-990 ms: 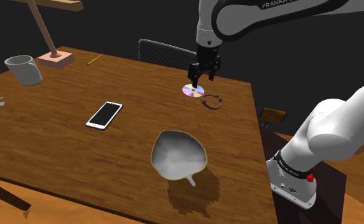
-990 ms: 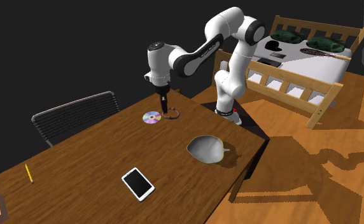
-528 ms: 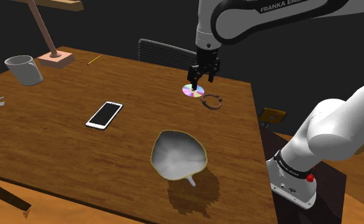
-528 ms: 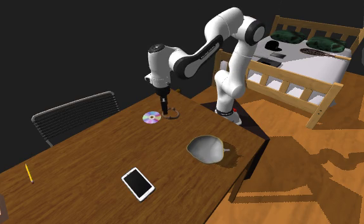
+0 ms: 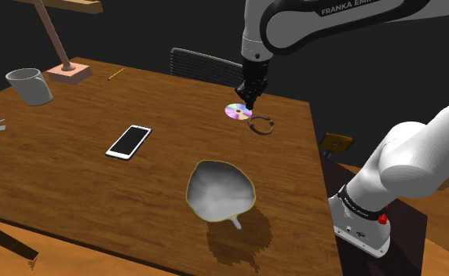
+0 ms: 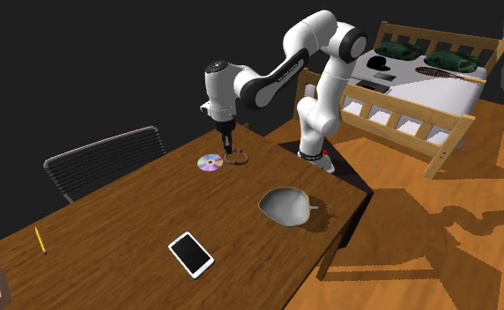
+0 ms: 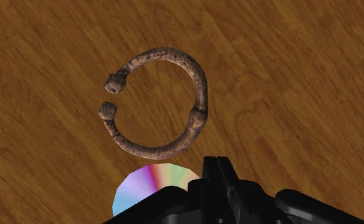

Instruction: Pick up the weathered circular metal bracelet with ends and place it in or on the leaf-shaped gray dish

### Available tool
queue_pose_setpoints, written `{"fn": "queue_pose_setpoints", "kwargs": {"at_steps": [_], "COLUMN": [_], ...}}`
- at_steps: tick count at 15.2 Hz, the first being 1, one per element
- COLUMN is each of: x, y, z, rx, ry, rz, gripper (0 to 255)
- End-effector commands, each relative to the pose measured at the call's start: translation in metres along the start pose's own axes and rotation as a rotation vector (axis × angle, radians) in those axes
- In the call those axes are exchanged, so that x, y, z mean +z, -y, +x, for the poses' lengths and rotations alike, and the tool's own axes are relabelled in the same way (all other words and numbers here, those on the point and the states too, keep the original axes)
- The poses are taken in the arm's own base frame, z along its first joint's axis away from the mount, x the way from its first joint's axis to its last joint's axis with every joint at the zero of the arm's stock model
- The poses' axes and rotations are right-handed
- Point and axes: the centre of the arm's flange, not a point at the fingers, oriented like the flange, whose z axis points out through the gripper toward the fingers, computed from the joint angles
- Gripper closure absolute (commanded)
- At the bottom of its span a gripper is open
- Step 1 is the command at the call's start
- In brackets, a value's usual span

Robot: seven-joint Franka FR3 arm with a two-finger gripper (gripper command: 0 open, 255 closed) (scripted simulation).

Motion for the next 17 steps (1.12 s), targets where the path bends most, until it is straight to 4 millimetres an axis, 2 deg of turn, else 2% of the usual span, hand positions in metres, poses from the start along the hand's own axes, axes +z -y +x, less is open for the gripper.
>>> {"fn": "queue_pose_setpoints", "kwargs": {"at_steps": [1,3,4,7,15,17], "x": [0.000,0.000,0.000,0.037,0.080,0.080], "y": [0.000,0.000,0.000,-0.019,-0.018,-0.018], "z": [0.000,0.000,0.000,-0.001,-0.004,-0.004], "rx": [0.000,0.000,0.000,0.218,0.234,0.234], "ry": [0.000,0.000,0.000,0.078,0.083,0.083], "rz": [0.000,0.000,0.000,0.051,0.055,0.055], "gripper": [255,255,0,0,0,0]}}
